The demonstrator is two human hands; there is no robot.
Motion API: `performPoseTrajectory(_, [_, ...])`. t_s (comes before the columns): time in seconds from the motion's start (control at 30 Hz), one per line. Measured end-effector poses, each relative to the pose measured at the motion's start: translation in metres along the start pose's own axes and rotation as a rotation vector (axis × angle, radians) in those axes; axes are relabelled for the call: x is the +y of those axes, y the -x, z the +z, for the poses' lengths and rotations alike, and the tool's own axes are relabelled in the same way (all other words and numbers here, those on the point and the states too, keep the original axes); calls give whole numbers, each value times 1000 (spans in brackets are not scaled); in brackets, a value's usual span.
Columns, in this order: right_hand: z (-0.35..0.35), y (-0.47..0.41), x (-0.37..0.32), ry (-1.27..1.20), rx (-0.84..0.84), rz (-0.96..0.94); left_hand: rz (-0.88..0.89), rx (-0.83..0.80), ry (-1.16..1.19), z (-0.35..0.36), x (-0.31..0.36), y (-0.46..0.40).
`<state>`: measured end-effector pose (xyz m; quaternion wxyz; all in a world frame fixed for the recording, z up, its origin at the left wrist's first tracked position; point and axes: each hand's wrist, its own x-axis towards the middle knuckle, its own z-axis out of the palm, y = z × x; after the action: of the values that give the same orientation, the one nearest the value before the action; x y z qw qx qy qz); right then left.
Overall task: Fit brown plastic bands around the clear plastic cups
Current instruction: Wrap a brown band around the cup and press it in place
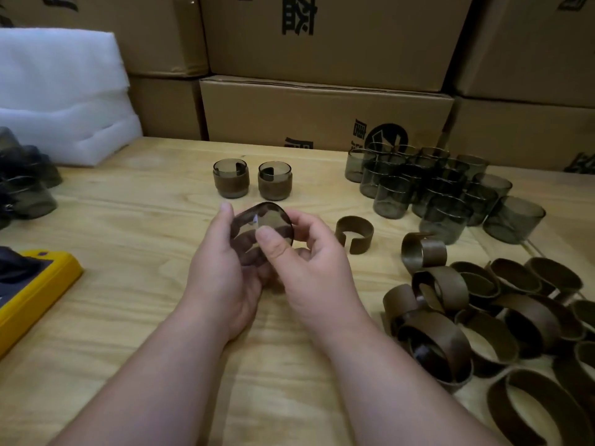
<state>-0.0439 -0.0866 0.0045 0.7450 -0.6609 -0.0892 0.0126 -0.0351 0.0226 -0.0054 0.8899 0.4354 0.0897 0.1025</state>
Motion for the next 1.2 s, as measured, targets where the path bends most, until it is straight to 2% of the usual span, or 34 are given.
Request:
performPoseTrajectory(0.17, [5, -1, -9, 9, 27, 119, 5, -37, -58, 5, 7, 7])
performPoseTrajectory(0.33, [3, 0, -12, -37, 134, 138, 8, -87, -195, 11, 7, 16])
performPoseTrajectory(0.53, [2, -1, -10, -115, 197, 125, -4, -126, -170, 12, 9, 18])
performPoseTrajectory(0.77, [3, -1, -8, -97, 87, 62, -103, -47, 61, 6, 13, 8])
performPoseTrajectory(1.2, [0, -1, -2, -68, -101, -43, -97, 50, 123, 6, 11, 2])
